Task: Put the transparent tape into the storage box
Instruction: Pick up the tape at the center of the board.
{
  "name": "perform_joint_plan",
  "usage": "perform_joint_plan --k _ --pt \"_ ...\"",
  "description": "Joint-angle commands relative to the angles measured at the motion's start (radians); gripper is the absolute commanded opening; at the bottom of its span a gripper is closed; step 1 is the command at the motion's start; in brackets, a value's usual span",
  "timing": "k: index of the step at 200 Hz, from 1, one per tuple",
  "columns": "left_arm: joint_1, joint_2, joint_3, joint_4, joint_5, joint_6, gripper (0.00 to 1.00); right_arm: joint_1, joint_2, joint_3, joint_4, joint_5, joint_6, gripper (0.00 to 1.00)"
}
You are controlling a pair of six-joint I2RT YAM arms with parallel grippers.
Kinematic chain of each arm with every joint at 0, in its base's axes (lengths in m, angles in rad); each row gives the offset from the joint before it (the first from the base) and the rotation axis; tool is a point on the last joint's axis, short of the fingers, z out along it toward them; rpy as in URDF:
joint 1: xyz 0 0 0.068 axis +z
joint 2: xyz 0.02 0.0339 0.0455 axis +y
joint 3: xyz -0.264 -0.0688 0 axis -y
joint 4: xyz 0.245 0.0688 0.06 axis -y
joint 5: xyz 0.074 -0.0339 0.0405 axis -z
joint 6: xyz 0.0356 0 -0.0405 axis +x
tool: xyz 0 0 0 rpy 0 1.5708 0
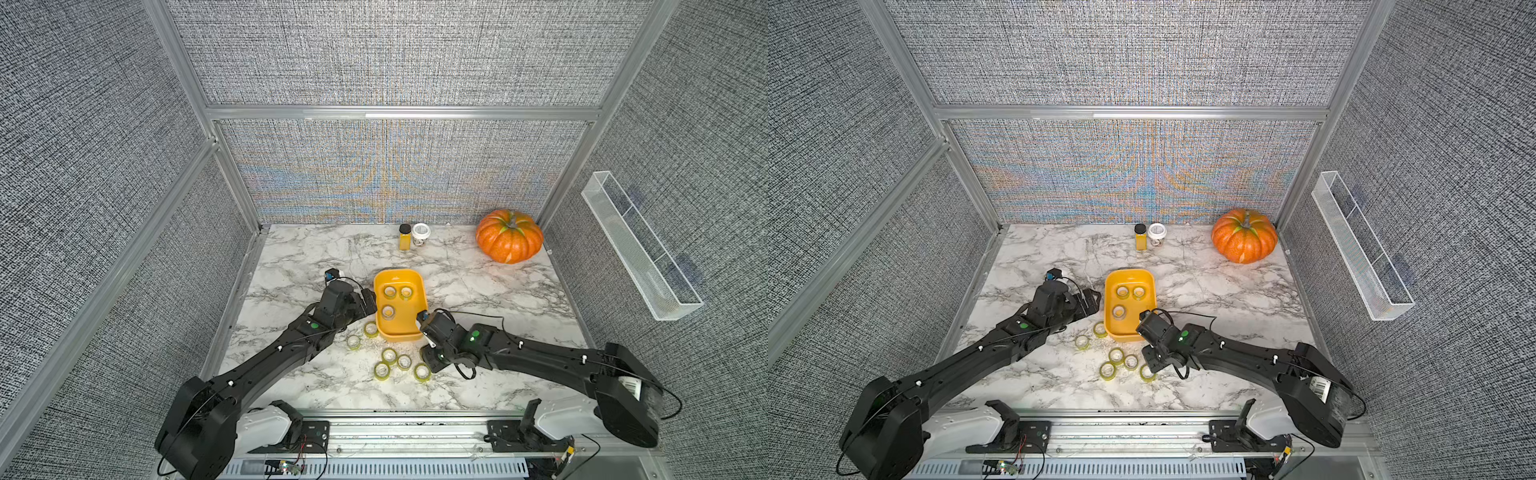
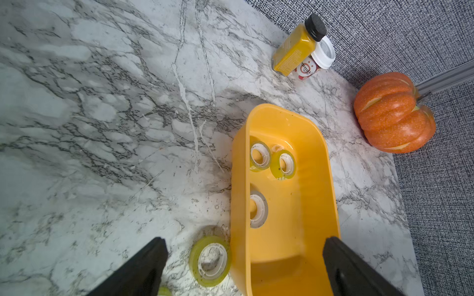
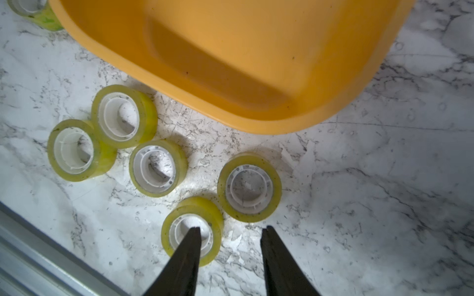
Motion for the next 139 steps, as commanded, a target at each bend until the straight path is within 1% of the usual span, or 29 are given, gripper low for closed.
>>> perform_joint_plan --k 1,76,139 --pt "0.0 0.008 0.016 0.01 0.013 0.016 1.0 0.002 0.018 0.013 0.036 0.012 -0.002 0.45" --pt "0.0 -0.039 0.0 -0.01 -0.027 0.023 1.0 0.005 0.123 0.013 0.101 -0.014 -0.016 0.44" --pt "0.001 -0.034 -0.005 -0.008 -0.028 0.027 1.0 0.015 0.199 0.029 0.103 0.024 -0.012 0.43"
